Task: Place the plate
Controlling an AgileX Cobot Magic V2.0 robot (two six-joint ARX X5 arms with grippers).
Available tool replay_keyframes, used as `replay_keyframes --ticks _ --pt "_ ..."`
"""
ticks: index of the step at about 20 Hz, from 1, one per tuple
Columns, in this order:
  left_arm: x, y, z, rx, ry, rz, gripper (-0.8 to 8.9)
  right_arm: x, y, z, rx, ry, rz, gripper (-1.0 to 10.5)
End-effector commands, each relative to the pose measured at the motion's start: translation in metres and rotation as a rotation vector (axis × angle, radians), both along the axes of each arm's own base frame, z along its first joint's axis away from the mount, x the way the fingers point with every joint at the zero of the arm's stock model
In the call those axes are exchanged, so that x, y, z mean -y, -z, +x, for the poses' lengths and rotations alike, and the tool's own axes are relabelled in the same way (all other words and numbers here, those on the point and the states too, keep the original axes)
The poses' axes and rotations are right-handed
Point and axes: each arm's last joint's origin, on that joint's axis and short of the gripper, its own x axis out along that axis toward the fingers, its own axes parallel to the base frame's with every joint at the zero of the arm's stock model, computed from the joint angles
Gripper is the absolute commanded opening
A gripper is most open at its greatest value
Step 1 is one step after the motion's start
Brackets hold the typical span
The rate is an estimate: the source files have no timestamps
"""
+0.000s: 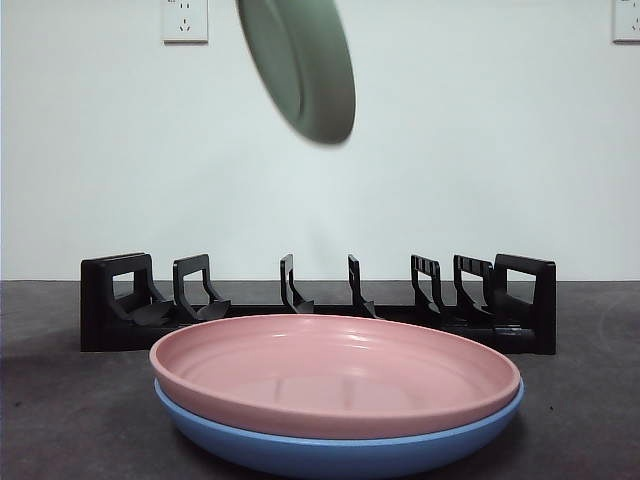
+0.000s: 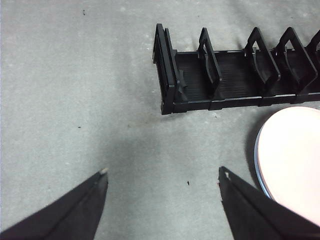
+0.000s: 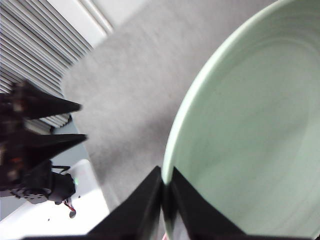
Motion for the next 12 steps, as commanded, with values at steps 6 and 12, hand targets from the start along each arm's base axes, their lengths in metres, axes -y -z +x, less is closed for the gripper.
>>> replay_keyframes --ticks 6,12 --pt "0.0 -0.005 0.0 0.015 -0.012 -0.017 3.47 0.059 0.009 -0.085 0.366 0.098 0.188 0.1" --pt "0.0 -0.005 0.0 0.016 -0.013 -0.017 3.48 0.082 0.07 -0.139 0.393 0.155 0.223 0.1"
